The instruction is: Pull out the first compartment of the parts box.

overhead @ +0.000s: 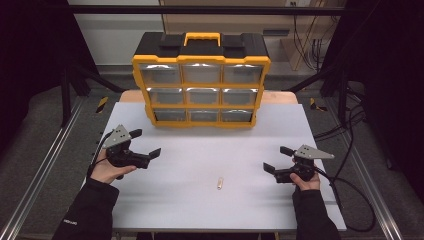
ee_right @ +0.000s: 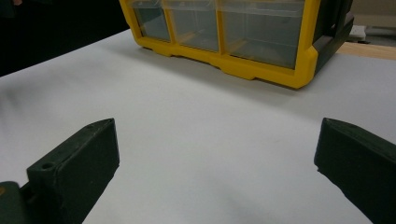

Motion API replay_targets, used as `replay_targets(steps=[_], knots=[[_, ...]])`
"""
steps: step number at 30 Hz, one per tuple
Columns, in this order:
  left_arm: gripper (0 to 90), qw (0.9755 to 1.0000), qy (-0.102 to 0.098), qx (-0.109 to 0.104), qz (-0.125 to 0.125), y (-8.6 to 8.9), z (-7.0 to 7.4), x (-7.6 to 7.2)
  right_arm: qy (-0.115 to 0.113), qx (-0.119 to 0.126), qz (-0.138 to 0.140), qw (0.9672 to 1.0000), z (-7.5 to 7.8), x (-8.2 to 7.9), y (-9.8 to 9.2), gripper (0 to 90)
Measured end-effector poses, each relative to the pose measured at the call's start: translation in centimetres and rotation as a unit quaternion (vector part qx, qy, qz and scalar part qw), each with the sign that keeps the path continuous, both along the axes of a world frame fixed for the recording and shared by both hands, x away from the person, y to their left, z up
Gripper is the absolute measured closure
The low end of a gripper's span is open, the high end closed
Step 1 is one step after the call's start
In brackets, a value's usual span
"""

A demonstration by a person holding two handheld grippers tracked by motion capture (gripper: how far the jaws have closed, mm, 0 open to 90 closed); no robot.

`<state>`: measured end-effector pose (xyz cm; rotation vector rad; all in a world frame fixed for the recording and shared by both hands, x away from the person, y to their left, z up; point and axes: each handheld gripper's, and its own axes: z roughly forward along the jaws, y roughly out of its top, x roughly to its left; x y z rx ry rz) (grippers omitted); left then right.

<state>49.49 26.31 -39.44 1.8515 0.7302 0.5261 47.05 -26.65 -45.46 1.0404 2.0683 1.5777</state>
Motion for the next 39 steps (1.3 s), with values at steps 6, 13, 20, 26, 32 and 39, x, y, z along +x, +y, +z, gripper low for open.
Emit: replay_targets(steps=[6, 13, 20, 26, 32, 39], knots=[[0.0, 0.9999, -0.008, 0.011, 0.000, -0.3, 0.7, 0.4, 0.000, -0.002, 0.001, 1.0000, 0.0, 0.0, 0.1, 0.6], [0.0, 0.9997, -0.013, 0.021, -0.002, -0.6, 1.3, 0.7, 0.000, -0.001, 0.001, 1.0000, 0.0, 0.0, 0.1, 0.6], [0.0, 0.9994, -0.017, 0.029, -0.003, -0.9, 1.9, 1.0, -0.001, -0.001, 0.002, 1.0000, 0.0, 0.0, 0.1, 0.6], [0.0, 0.9991, -0.022, 0.036, -0.005, -1.3, 2.5, 1.3, -0.002, -0.002, 0.002, 1.0000, 0.0, 0.0, 0.1, 0.6], [0.0, 0.9985, -0.026, 0.047, -0.006, -1.6, 3.0, 1.6, -0.001, -0.002, 0.002, 1.0000, 0.0, 0.0, 0.1, 0.6], [0.0, 0.9975, -0.036, 0.060, -0.010, -2.0, 3.7, 1.9, 0.000, -0.002, 0.003, 1.0000, 0.0, 0.0, 0.1, 0.6]])
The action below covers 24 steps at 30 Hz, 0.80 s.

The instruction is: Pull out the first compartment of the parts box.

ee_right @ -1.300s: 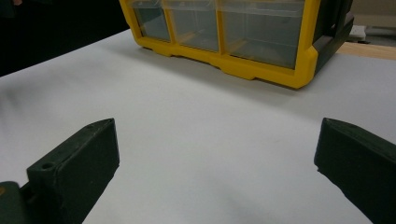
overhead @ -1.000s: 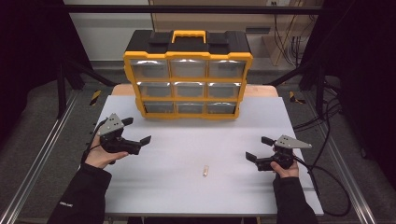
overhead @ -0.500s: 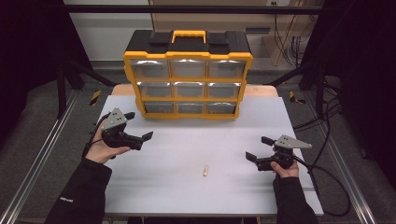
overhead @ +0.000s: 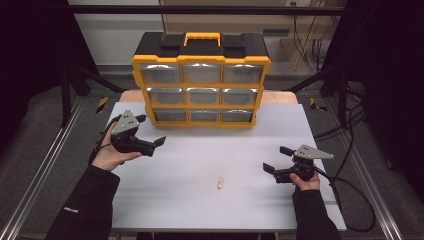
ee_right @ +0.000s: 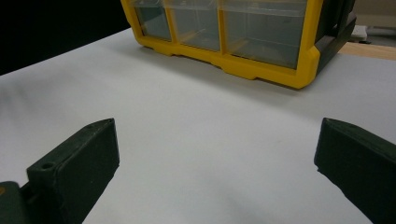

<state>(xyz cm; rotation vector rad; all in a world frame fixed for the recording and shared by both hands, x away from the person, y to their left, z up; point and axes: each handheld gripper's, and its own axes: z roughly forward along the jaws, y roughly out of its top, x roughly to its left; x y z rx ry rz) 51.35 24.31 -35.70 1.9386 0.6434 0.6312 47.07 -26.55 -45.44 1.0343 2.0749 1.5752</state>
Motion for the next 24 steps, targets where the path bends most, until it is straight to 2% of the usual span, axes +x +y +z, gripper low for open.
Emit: replay_targets(steps=[7, 15, 24], knots=[[0.0, 0.9998, -0.015, 0.016, -0.001, -0.2, 1.2, 0.2, 0.001, 0.001, 0.000, 1.0000, 0.0, 0.0, 0.0, 0.6], [0.0, 0.9996, -0.018, 0.021, 0.001, -0.3, 1.9, 0.4, 0.001, 0.000, 0.001, 1.0000, 0.0, 0.0, 0.0, 0.6], [0.0, 0.9990, -0.026, 0.036, 0.000, -0.7, 3.2, 0.8, 0.001, 0.001, 0.002, 1.0000, 0.0, 0.0, 0.0, 0.6]])
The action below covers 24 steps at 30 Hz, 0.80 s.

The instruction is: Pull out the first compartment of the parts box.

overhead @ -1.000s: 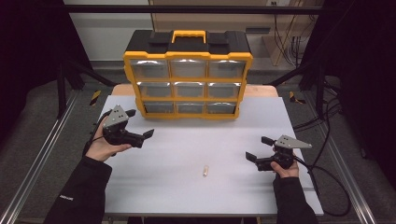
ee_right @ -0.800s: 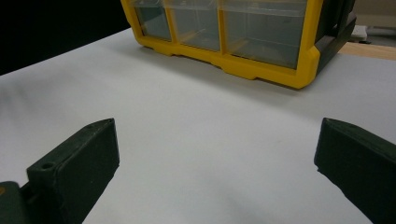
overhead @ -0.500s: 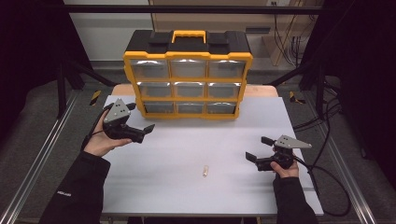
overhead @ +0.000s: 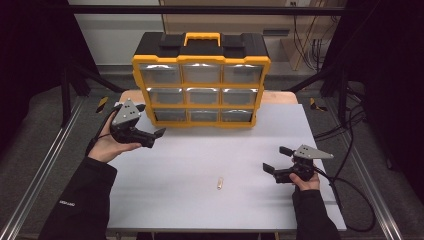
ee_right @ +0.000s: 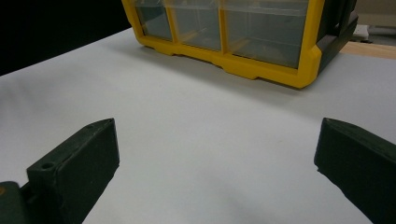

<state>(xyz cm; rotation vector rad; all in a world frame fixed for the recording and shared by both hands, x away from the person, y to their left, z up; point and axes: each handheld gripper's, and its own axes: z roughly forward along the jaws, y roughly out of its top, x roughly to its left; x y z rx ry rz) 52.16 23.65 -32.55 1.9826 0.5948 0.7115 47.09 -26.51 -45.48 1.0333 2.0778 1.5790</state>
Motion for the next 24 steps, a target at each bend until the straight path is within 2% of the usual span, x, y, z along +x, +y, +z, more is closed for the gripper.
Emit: replay_targets(steps=[5, 14, 24], knots=[[0.0, 1.0000, -0.006, 0.005, -0.002, -0.2, 0.5, 0.1, 0.000, 0.000, 0.000, 1.0000, 0.0, 0.0, 0.0, 0.6], [0.0, 0.9995, -0.013, 0.030, 0.000, -0.5, 1.6, 0.5, 0.000, 0.000, 0.001, 1.0000, 0.0, 0.0, 0.0, 0.6], [0.0, 0.9986, -0.022, 0.049, -0.003, -0.9, 2.5, 0.7, 0.000, -0.001, 0.001, 1.0000, 0.0, 0.0, 0.0, 0.6]])
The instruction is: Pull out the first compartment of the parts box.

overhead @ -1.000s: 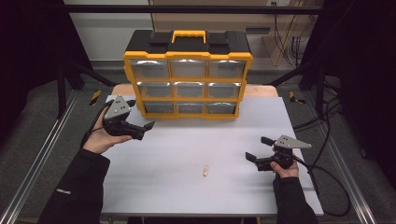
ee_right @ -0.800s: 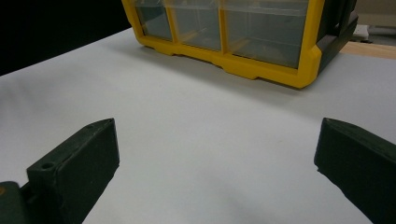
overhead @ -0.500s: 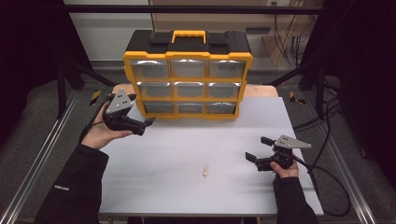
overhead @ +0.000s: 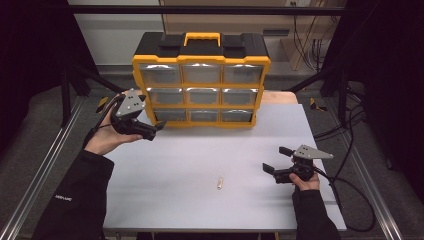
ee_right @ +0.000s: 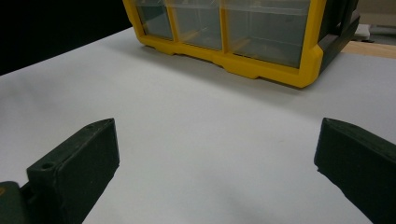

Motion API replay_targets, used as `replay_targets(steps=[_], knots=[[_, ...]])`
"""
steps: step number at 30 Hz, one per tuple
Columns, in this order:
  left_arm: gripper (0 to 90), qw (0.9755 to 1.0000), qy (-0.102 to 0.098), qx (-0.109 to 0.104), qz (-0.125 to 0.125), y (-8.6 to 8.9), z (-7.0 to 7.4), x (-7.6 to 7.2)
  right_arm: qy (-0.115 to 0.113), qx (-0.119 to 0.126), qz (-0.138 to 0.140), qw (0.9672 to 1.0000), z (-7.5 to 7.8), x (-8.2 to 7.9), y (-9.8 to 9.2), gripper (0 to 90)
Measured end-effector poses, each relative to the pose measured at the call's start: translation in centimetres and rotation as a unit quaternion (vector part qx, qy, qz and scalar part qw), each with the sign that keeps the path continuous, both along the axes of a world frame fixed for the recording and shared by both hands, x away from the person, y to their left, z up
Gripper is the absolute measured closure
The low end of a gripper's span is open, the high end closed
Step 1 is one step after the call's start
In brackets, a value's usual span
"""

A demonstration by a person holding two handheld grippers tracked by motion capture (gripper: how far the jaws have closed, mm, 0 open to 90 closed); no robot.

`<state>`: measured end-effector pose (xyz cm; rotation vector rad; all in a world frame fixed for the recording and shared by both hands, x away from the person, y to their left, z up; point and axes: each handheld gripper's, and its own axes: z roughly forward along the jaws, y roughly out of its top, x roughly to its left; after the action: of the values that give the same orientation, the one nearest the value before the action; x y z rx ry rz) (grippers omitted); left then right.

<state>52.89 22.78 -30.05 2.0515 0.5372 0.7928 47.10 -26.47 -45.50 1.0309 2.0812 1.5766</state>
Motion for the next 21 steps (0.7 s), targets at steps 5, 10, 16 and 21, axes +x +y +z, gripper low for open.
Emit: replay_targets(steps=[5, 10, 16, 21], knots=[[0.0, 1.0000, -0.003, 0.008, 0.003, -0.2, 0.3, 0.3, -0.001, -0.001, 0.000, 1.0000, 0.0, 0.0, 0.0, 0.6], [0.0, 0.9998, -0.009, 0.018, 0.005, -0.3, 0.9, 0.5, 0.000, -0.001, 0.000, 1.0000, 0.0, 0.0, 0.0, 0.6], [0.0, 0.9994, -0.019, 0.028, 0.011, -0.4, 1.4, 0.8, 0.000, -0.001, 0.000, 1.0000, 0.0, 0.0, 0.0, 0.6], [0.0, 0.9986, -0.029, 0.042, 0.012, -0.4, 1.8, 1.0, 0.000, -0.001, 0.000, 1.0000, 0.0, 0.0, 0.0, 0.6]])
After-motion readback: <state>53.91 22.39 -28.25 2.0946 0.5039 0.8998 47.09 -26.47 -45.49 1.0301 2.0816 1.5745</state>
